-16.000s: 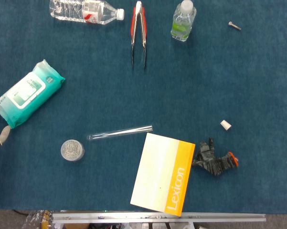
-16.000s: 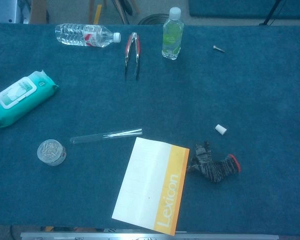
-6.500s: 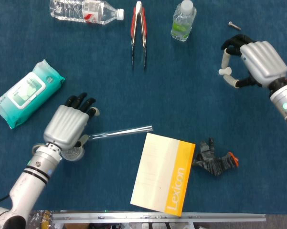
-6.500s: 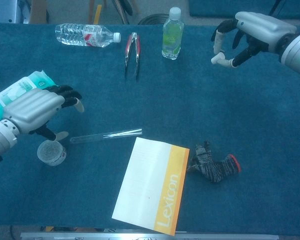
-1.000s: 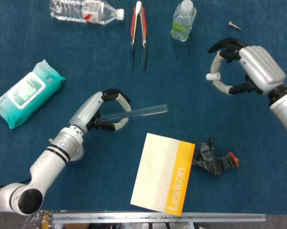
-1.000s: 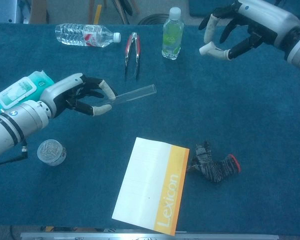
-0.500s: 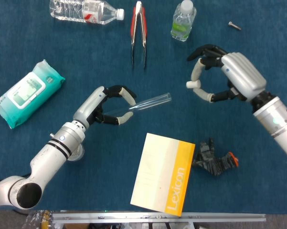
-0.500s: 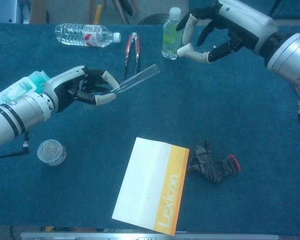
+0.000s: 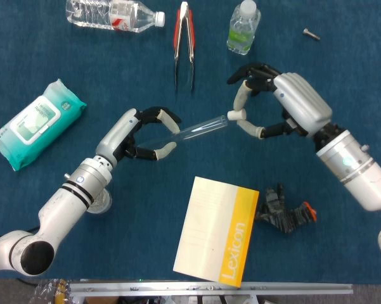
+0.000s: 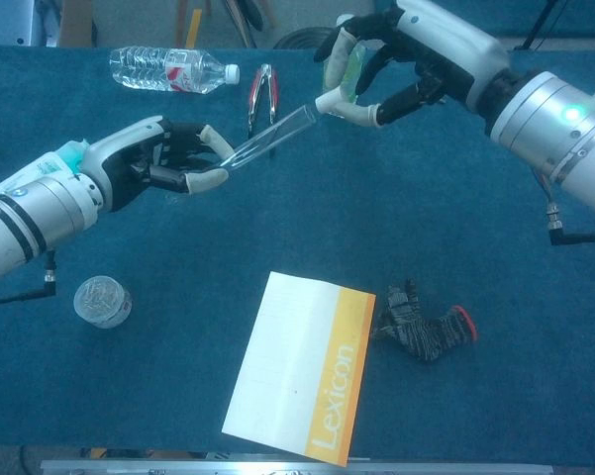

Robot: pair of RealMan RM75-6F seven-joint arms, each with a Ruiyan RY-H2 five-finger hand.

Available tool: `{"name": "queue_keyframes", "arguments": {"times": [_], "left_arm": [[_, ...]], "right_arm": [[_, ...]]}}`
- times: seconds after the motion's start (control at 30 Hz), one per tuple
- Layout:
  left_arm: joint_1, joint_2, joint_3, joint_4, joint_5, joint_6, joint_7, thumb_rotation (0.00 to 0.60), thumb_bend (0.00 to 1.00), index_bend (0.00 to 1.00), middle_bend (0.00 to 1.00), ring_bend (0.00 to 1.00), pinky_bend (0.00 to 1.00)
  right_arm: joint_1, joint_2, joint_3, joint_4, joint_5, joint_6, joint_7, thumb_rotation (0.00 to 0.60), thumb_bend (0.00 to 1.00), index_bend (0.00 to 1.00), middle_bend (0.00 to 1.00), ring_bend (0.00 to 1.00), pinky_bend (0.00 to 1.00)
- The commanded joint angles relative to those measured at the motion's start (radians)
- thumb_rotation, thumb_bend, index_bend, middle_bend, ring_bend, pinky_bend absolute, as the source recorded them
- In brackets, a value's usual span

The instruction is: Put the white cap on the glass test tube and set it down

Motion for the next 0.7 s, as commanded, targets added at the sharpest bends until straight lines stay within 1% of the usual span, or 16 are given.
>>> {"name": "queue_keyframes", "arguments": {"times": [0.03, 0.7], "left_arm": [[-0.002, -0.002, 0.003, 0.002, -0.001, 0.002, 0.0, 0.6, 0.36, 0.62, 0.31, 0.12, 0.15], [-0.015, -0.003, 0.007, 0.011, -0.012, 0.002, -0.018, 0.6, 0.36, 0.62, 0.31, 0.12, 0.15]], "right_arm": [[0.005, -0.009, 0.003, -0.002, 0.004, 0.0, -0.003, 0.6, 0.31, 0.64, 0.32, 0.17, 0.39], [0.02, -0.037, 0.002, 0.001, 0.022, -0.005, -0.013, 0.6, 0.31, 0.64, 0.32, 0.17, 0.39]]}}
